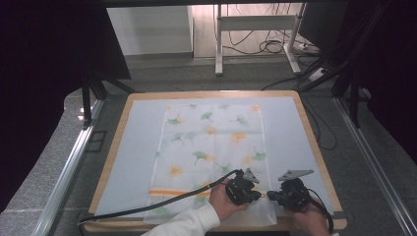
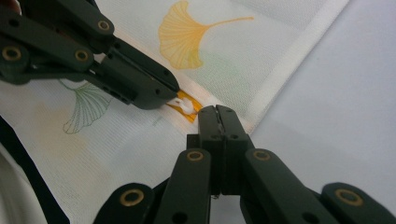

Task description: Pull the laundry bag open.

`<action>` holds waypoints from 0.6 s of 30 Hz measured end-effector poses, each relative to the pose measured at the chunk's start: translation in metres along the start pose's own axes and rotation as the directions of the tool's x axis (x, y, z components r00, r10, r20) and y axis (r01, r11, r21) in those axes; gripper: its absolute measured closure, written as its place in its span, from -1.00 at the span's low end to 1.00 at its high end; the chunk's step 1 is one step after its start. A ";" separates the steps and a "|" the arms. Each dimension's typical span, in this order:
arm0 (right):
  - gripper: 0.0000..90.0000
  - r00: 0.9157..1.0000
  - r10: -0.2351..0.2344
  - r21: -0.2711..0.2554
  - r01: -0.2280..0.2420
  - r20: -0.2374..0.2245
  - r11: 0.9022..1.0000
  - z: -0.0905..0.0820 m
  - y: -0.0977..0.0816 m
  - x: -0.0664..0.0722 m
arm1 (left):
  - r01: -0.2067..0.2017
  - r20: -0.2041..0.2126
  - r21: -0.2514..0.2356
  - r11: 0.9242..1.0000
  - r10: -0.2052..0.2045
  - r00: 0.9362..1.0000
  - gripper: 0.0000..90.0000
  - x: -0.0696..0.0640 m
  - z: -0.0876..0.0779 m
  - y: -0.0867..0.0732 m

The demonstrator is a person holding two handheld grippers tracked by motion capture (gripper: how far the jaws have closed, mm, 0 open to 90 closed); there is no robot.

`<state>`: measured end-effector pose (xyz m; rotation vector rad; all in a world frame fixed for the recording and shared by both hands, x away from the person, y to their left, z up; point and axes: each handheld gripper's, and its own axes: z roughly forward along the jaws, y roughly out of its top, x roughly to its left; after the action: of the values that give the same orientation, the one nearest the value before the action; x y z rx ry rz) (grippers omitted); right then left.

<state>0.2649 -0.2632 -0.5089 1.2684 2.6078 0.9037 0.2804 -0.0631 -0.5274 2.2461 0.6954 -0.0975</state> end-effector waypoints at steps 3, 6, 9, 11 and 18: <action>1.00 1.000 -0.010 0.004 0.010 -0.001 1.000 0.000 0.000 0.000 | -0.029 -0.029 0.002 1.000 0.029 0.999 1.00 -0.004 -0.002 -0.002; 1.00 1.000 -0.012 0.003 0.012 0.000 1.000 0.000 0.000 0.000 | -0.023 -0.028 0.002 1.000 0.023 0.999 1.00 -0.002 -0.004 -0.003; 1.00 1.000 -0.017 0.008 0.017 -0.001 1.000 0.000 0.001 0.000 | -0.020 -0.028 0.003 1.000 0.020 0.999 1.00 0.000 -0.006 -0.005; 1.00 1.000 -0.014 0.008 0.014 -0.003 1.000 -0.001 0.000 -0.001 | -0.023 -0.027 0.005 1.000 0.023 0.999 1.00 0.000 -0.007 -0.006; 1.00 1.000 -0.012 0.003 0.012 -0.006 1.000 0.000 0.000 -0.001 | -0.022 -0.038 0.011 1.000 0.022 0.999 1.00 0.003 -0.014 -0.011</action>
<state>0.2656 -0.2638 -0.5087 1.2507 2.6201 0.9035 0.2753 -0.0454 -0.5258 2.2703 0.6920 -0.0480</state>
